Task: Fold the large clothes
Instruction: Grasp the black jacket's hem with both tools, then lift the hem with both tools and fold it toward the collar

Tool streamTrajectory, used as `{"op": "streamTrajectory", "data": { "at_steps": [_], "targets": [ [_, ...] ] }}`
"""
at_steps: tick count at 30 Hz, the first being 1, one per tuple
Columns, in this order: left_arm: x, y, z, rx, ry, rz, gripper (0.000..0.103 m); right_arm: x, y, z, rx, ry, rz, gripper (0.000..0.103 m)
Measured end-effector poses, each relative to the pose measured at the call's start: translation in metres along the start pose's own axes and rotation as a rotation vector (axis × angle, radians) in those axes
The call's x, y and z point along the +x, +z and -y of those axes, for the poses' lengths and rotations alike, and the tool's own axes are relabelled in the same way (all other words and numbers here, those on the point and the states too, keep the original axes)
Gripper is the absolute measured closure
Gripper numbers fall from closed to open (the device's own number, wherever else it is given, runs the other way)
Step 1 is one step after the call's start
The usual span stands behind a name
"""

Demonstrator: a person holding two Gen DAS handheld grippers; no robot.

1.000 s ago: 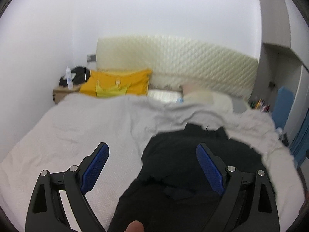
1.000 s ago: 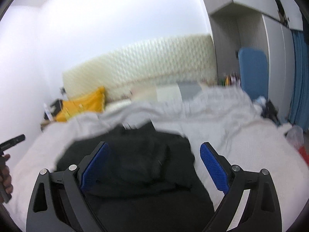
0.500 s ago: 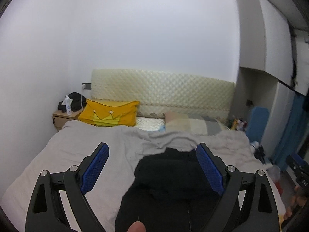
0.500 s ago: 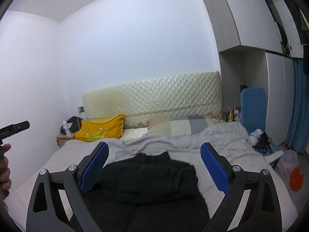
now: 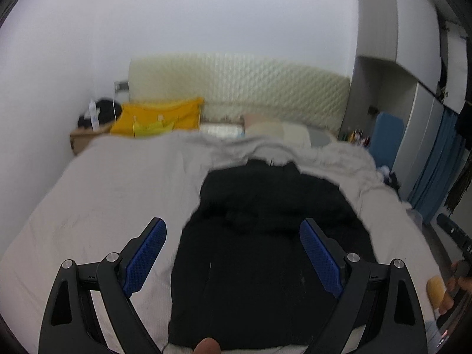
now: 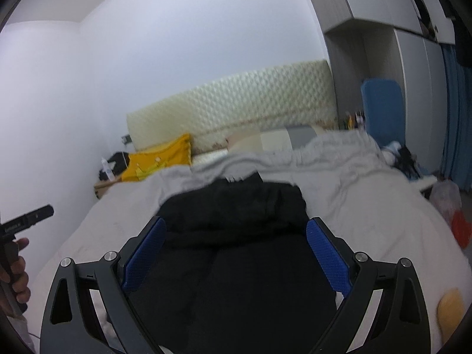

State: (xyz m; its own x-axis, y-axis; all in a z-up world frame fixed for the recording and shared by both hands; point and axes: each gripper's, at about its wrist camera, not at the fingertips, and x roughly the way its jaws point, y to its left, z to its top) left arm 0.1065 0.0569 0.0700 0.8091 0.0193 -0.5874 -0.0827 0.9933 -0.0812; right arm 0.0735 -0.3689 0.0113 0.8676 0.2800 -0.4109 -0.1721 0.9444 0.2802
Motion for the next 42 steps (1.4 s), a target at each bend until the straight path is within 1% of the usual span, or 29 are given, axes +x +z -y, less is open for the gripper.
{"op": "streamTrajectory", "data": {
  "at_steps": [4, 7, 11, 15, 18, 19, 21, 23, 25, 27, 30, 32, 34, 36, 40, 42],
  "targets": [
    [0.038, -0.034, -0.019, -0.018, 0.023, -0.087, 0.01, 0.024, -0.024, 0.023, 0.035, -0.002, -0.075, 0.007],
    [0.067, -0.057, -0.036, -0.048, 0.024, -0.158, 0.01, 0.043, -0.041, 0.039, 0.041, -0.019, -0.129, 0.007],
    [0.102, -0.074, -0.051, -0.065, 0.018, -0.239, 0.01, 0.072, -0.062, 0.064, 0.067, -0.045, -0.214, 0.007],
    [0.126, -0.084, -0.059, -0.059, 0.033, -0.286, 0.01, 0.092, -0.077, 0.087, 0.095, -0.059, -0.292, 0.007],
    [0.146, -0.092, -0.072, -0.088, 0.035, -0.331, 0.01, 0.103, -0.085, 0.107, 0.125, -0.078, -0.346, 0.007],
    [0.152, -0.095, -0.076, -0.098, 0.044, -0.343, 0.01, 0.108, -0.089, 0.119, 0.157, -0.082, -0.376, 0.007],
    [0.163, -0.103, -0.082, -0.113, 0.067, -0.362, 0.01, 0.112, -0.095, 0.134, 0.22, -0.08, -0.401, 0.007],
    [0.175, -0.112, -0.089, -0.158, 0.065, -0.414, 0.01, 0.116, -0.105, 0.151, 0.291, -0.079, -0.431, 0.007],
    [0.18, -0.113, -0.096, -0.194, 0.045, -0.418, 0.01, 0.121, -0.115, 0.165, 0.378, -0.059, -0.469, 0.007],
    [0.182, -0.113, -0.101, -0.227, 0.061, -0.421, 0.01, 0.128, -0.126, 0.175, 0.454, -0.051, -0.51, 0.007],
    [0.19, -0.117, -0.111, -0.296, 0.044, -0.443, 0.01, 0.135, -0.136, 0.185, 0.525, -0.042, -0.547, 0.007],
    [0.198, -0.121, -0.117, -0.324, 0.054, -0.469, 0.01, 0.142, -0.144, 0.188, 0.583, -0.018, -0.578, 0.007],
    [0.206, -0.126, -0.123, -0.359, 0.04, -0.506, 0.01, 0.145, -0.149, 0.187, 0.638, 0.056, -0.594, 0.007],
    [0.215, -0.129, -0.128, -0.392, 0.037, -0.53, 0.01, 0.141, -0.147, 0.183, 0.657, 0.133, -0.57, 0.007],
    [0.227, -0.134, -0.138, -0.442, 0.019, -0.574, 0.01, 0.128, -0.133, 0.169, 0.616, 0.217, -0.504, 0.008],
    [0.235, -0.136, -0.14, -0.454, 0.009, -0.599, 0.01, 0.126, -0.132, 0.165, 0.616, 0.261, -0.489, 0.009]
  ]
}}
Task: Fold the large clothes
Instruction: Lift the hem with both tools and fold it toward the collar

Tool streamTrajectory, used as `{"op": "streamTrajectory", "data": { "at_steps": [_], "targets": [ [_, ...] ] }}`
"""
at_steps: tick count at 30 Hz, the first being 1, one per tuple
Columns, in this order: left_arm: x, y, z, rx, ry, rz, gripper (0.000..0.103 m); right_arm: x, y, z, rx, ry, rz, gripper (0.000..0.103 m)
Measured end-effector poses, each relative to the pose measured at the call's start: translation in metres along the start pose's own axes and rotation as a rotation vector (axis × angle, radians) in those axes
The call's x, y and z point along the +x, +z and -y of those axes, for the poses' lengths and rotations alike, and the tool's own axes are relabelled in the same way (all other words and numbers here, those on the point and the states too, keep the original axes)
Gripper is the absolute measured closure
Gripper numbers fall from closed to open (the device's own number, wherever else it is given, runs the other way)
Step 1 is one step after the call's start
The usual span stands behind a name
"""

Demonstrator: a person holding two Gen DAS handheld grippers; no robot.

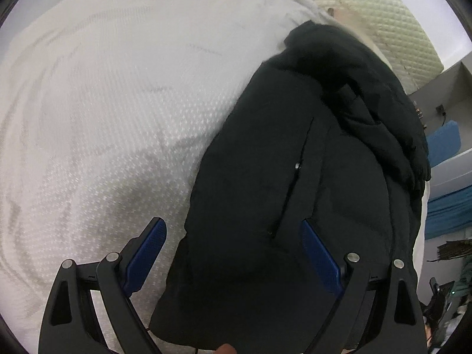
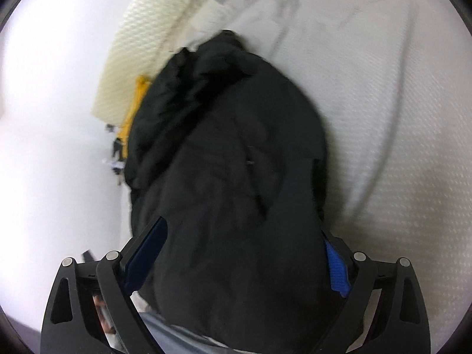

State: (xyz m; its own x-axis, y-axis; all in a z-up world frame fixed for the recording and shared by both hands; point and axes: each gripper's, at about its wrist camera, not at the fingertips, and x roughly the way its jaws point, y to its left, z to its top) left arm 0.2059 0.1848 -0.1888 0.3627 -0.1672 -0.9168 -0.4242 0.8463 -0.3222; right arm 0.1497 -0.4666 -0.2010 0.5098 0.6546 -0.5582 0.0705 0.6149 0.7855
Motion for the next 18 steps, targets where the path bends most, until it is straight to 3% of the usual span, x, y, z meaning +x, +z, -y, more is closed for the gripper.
{"op": "streamTrajectory", "data": {
  "at_steps": [3, 7, 11, 14, 18],
  "targets": [
    [0.015, 0.002, -0.004, -0.016, -0.017, -0.049, 0.011, 0.003, -0.003, -0.004, 0.005, 0.082, -0.019, 0.009],
    [0.032, 0.01, -0.008, -0.081, -0.161, -0.113, 0.012, 0.009, -0.002, -0.007, -0.017, 0.091, -0.033, 0.009],
    [0.044, 0.014, -0.009, -0.108, -0.162, -0.155, 0.011, 0.012, -0.003, -0.002, -0.014, 0.028, -0.028, 0.006],
    [0.055, 0.016, -0.01, -0.134, -0.121, -0.177, 0.011, 0.018, -0.003, 0.012, 0.038, -0.022, -0.033, 0.006],
    [0.062, 0.02, -0.006, -0.14, -0.133, -0.2, 0.011, 0.02, -0.004, 0.034, 0.137, -0.137, -0.032, 0.006]
  ]
}}
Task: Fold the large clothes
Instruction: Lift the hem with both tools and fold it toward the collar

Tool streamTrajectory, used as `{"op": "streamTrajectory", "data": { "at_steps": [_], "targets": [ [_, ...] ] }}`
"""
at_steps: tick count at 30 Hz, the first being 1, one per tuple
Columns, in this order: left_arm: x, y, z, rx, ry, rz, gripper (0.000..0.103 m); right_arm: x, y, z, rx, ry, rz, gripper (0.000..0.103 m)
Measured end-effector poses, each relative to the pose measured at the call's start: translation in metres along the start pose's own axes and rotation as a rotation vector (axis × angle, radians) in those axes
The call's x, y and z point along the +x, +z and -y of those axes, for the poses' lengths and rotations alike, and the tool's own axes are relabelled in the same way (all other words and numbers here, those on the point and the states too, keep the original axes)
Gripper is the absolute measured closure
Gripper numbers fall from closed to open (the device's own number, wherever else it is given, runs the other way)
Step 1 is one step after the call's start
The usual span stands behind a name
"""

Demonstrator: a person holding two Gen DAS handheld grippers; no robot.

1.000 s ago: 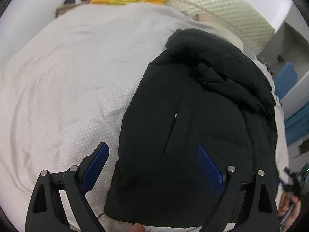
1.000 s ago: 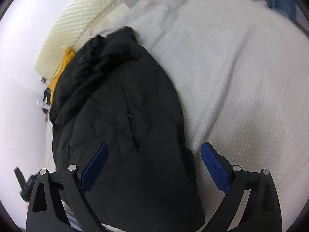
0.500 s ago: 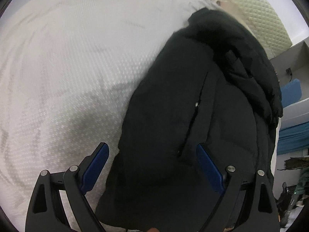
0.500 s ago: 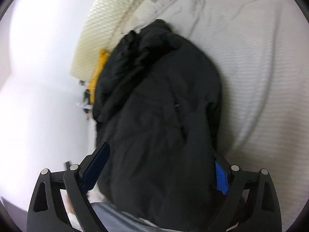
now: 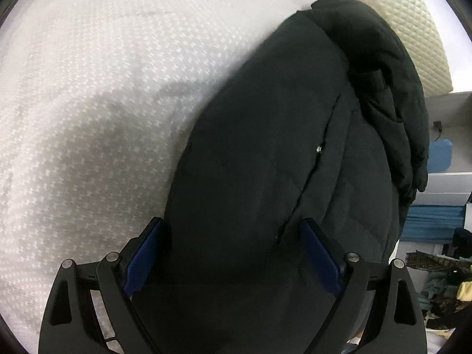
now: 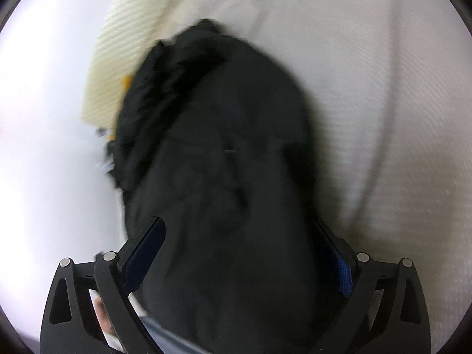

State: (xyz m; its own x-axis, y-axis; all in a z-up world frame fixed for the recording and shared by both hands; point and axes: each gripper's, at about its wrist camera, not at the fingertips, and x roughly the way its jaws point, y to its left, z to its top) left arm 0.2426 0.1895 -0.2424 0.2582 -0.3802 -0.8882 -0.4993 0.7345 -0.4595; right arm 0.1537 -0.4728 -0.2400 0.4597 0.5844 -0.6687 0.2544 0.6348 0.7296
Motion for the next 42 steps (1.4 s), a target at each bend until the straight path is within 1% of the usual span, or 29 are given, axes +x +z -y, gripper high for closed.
{"op": "streamTrajectory", "data": {
  "at_steps": [2, 3, 4, 5, 6, 7, 8, 9, 10, 12, 16, 19, 21, 22, 23, 25, 26, 27, 28, 30, 31, 33, 34, 36, 37, 38, 39, 40, 42],
  "targets": [
    [0.005, 0.002, 0.003, -0.01, -0.082, -0.035, 0.011, 0.004, 0.001, 0.007, 0.031, -0.017, -0.021, 0.005],
    [0.01, 0.002, 0.004, -0.016, -0.131, -0.047, 0.011, 0.008, 0.001, 0.008, 0.041, -0.003, -0.042, 0.005],
    [0.01, 0.002, 0.006, -0.018, -0.209, -0.067, 0.011, 0.01, 0.0, 0.008, 0.052, 0.029, -0.061, 0.004],
    [0.009, 0.002, 0.011, -0.007, -0.253, -0.078, 0.011, 0.011, -0.001, 0.007, 0.057, 0.052, -0.073, 0.004],
    [0.008, 0.002, 0.013, 0.003, -0.279, -0.079, 0.011, 0.012, -0.003, 0.005, 0.06, 0.09, -0.088, 0.004],
    [0.005, 0.002, 0.019, 0.016, -0.332, -0.083, 0.011, 0.012, -0.004, 0.003, 0.053, 0.115, -0.1, 0.004],
    [0.004, 0.001, 0.02, 0.022, -0.361, -0.086, 0.011, 0.01, -0.005, -0.001, 0.039, 0.131, -0.106, 0.004],
    [0.001, 0.001, 0.025, 0.036, -0.408, -0.088, 0.011, 0.009, -0.006, -0.005, 0.019, 0.151, -0.11, 0.004],
    [0.0, -0.001, 0.032, 0.05, -0.419, -0.085, 0.011, 0.007, -0.008, -0.009, 0.002, 0.173, -0.11, 0.004],
    [-0.001, -0.003, 0.036, 0.065, -0.401, -0.082, 0.012, 0.007, -0.009, -0.018, -0.027, 0.214, -0.112, 0.006],
    [0.018, 0.006, 0.04, 0.025, -0.302, -0.11, 0.012, 0.003, -0.01, -0.035, -0.091, 0.286, -0.098, 0.007],
    [0.032, 0.007, 0.035, -0.011, -0.256, -0.142, 0.012, 0.002, -0.011, -0.041, -0.106, 0.299, -0.087, 0.008],
    [0.037, 0.012, 0.029, -0.026, -0.229, -0.157, 0.011, 0.004, -0.01, -0.036, -0.082, 0.282, -0.093, 0.01],
    [0.039, 0.014, 0.031, -0.029, -0.226, -0.164, 0.011, 0.007, -0.009, -0.031, -0.062, 0.263, -0.099, 0.015],
    [0.04, 0.015, 0.031, -0.026, -0.222, -0.167, 0.011, 0.01, -0.011, -0.026, -0.043, 0.245, -0.104, 0.023],
    [0.04, 0.011, 0.028, -0.015, -0.215, -0.169, 0.012, 0.015, -0.011, -0.019, -0.012, 0.213, -0.115, 0.033],
    [0.04, 0.01, 0.03, -0.01, -0.213, -0.168, 0.012, 0.017, -0.01, -0.017, -0.005, 0.202, -0.12, 0.036],
    [0.04, 0.006, 0.028, -0.004, -0.216, -0.168, 0.013, 0.017, -0.01, -0.017, -0.007, 0.196, -0.123, 0.038],
    [0.04, 0.006, 0.033, 0.011, -0.233, -0.172, 0.013, 0.017, -0.011, -0.018, -0.015, 0.192, -0.126, 0.039],
    [0.044, 0.001, 0.039, 0.033, -0.27, -0.179, 0.025, 0.017, -0.012, -0.022, -0.039, 0.192, -0.121, 0.043],
    [0.044, -0.006, 0.034, 0.038, -0.289, -0.174, 0.028, 0.016, -0.012, -0.024, -0.051, 0.201, -0.11, 0.046],
    [0.039, -0.007, 0.039, 0.05, -0.326, -0.16, 0.041, 0.011, -0.014, -0.033, -0.088, 0.241, -0.082, 0.049],
    [0.035, -0.009, 0.044, 0.069, -0.337, -0.151, 0.045, 0.009, -0.015, -0.039, -0.107, 0.264, -0.072, 0.049],
    [0.028, -0.011, 0.049, 0.087, -0.364, -0.129, 0.062, 0.0, -0.016, -0.049, -0.139, 0.299, -0.045, 0.052],
    [0.025, -0.012, 0.051, 0.091, -0.383, -0.117, 0.066, -0.004, -0.017, -0.052, -0.152, 0.305, -0.028, 0.058],
    [0.022, -0.011, 0.049, 0.095, -0.395, -0.109, 0.074, -0.007, -0.017, -0.054, -0.161, 0.303, -0.013, 0.069],
    [0.016, -0.012, 0.053, 0.114, -0.409, -0.094, 0.08, -0.01, -0.018, -0.055, -0.165, 0.296, 0.003, 0.076],
    [0.01, -0.012, 0.054, 0.133, -0.419, -0.081, 0.083, -0.009, -0.018, -0.057, -0.168, 0.294, 0.013, 0.086],
    [-0.001, -0.012, 0.053, 0.144, -0.46, -0.053, 0.089, -0.015, -0.02, -0.059, -0.184, 0.294, 0.03, 0.09]
  ]
}}
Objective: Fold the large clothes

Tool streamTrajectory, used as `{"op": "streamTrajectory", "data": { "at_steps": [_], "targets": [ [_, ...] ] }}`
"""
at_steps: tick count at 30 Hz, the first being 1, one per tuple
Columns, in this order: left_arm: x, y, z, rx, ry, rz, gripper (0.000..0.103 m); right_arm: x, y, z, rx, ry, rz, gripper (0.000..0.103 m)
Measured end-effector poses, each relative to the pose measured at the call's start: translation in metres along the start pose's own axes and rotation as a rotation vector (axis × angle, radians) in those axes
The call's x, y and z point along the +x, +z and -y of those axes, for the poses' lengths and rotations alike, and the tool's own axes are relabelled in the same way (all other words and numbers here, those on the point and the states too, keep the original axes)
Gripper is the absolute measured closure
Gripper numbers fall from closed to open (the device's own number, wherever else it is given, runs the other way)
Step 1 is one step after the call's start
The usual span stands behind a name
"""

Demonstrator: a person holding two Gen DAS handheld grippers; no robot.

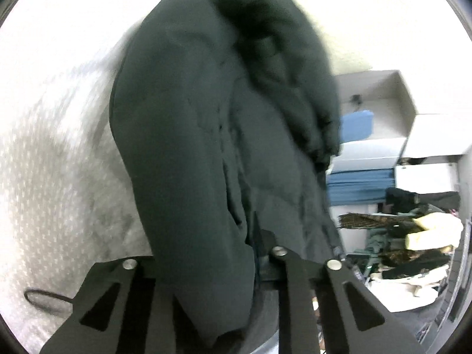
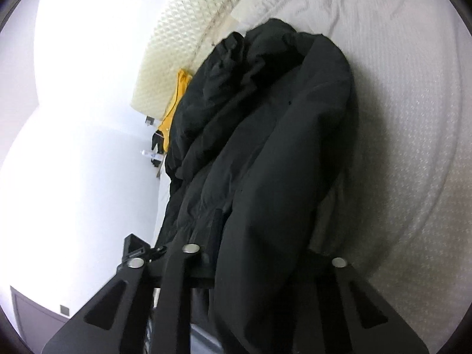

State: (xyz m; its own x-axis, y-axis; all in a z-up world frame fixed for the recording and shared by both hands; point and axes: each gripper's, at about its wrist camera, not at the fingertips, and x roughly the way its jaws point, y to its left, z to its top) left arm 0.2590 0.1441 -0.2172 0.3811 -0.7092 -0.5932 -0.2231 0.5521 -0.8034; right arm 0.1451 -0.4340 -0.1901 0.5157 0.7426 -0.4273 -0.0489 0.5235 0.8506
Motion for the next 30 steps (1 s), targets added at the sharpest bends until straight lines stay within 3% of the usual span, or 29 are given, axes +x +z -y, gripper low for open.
{"op": "streamTrajectory", "data": {
  "at_steps": [7, 12, 19, 25, 30],
  "targets": [
    [-0.054, -0.01, 0.021, 0.075, -0.107, 0.103, 0.096, -0.034, 0.003, -0.021, -0.061, 0.034, 0.067, 0.096],
    [-0.101, -0.022, 0.028, 0.094, -0.154, 0.13, 0.098, -0.067, 0.005, -0.041, -0.078, 0.122, 0.125, 0.096],
    [-0.164, -0.05, 0.068, 0.181, -0.13, 0.176, 0.097, -0.111, -0.008, -0.078, -0.136, 0.234, 0.178, 0.096],
    [-0.212, -0.085, 0.098, 0.233, -0.116, 0.178, 0.097, -0.149, -0.036, -0.11, -0.204, 0.272, 0.215, 0.096],
    [-0.252, -0.125, 0.11, 0.252, -0.103, 0.175, 0.097, -0.184, -0.074, -0.128, -0.237, 0.275, 0.195, 0.096]
  ]
}}
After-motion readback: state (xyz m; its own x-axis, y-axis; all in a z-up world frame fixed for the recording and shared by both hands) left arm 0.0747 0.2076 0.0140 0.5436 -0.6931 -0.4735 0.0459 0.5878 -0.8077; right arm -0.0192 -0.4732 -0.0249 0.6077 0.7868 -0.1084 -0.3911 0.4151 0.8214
